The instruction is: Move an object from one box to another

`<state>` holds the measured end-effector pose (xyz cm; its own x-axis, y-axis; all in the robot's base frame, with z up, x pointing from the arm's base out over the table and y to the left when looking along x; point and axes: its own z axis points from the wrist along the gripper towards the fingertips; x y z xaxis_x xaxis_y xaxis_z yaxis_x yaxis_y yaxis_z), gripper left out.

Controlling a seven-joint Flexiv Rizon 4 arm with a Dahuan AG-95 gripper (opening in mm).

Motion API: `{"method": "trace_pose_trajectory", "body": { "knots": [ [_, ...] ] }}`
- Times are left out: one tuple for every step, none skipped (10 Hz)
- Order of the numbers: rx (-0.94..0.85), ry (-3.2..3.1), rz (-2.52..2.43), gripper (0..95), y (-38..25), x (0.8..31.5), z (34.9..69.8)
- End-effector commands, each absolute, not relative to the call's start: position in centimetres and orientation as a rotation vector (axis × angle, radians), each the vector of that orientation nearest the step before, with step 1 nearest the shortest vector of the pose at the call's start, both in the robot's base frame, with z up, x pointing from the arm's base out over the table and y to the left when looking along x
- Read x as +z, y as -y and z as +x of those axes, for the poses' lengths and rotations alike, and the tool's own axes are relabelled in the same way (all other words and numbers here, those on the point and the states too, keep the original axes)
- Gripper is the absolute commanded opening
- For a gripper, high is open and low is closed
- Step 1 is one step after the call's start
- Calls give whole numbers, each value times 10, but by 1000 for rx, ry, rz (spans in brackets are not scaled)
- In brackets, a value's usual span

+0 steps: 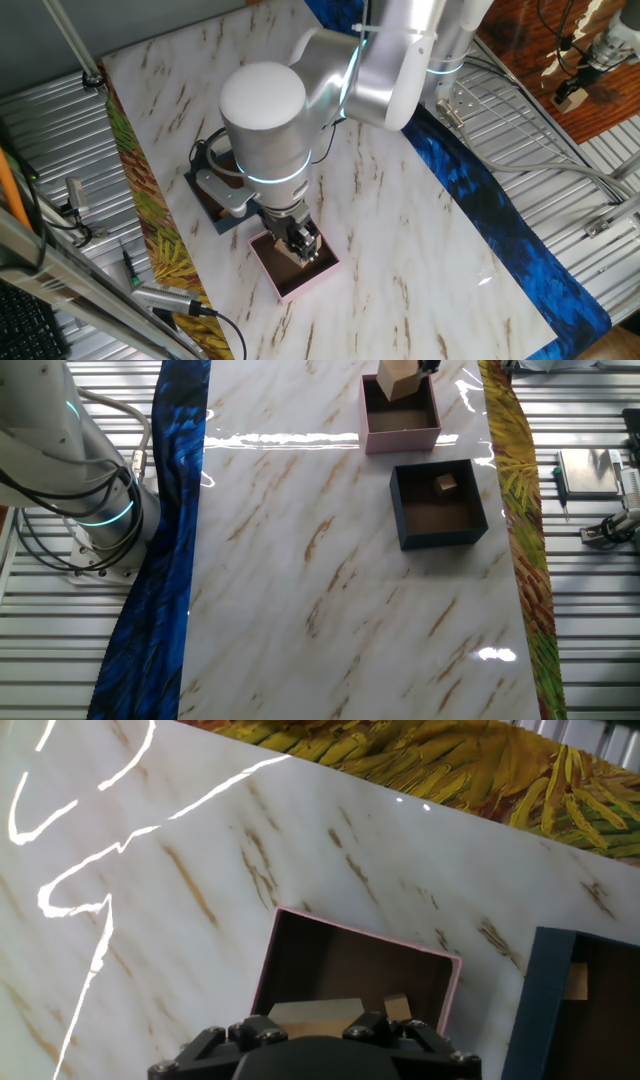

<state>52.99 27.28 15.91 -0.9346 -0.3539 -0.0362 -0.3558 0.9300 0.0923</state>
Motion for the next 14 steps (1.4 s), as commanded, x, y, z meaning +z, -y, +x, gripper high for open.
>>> {"method": "trace_pose_trajectory", "body": {
  "knots": [
    [156, -3064, -540, 0, -271, 159, 528],
    [155, -3062, -540, 0, -271, 159, 528],
    [153, -3058, -545, 0, -271, 159, 528],
    [153, -3053, -547, 0, -271, 159, 528],
    [155, -3051, -551, 0, -271, 156, 527],
    [158, -3048, -549, 0, -270, 150, 525],
    [160, -3052, -531, 0, -269, 147, 524],
    [156, -3049, -495, 0, -267, 135, 518],
    [159, -3049, -478, 0, -267, 129, 515],
    [170, -3052, -446, 0, -267, 120, 513],
    [179, -3050, -431, 0, -268, 115, 513],
    [190, -3048, -416, 0, -269, 109, 515],
    [192, -3044, -406, 0, -271, 105, 517],
    [191, -3036, -402, 0, -273, 99, 519]
  ]
}}
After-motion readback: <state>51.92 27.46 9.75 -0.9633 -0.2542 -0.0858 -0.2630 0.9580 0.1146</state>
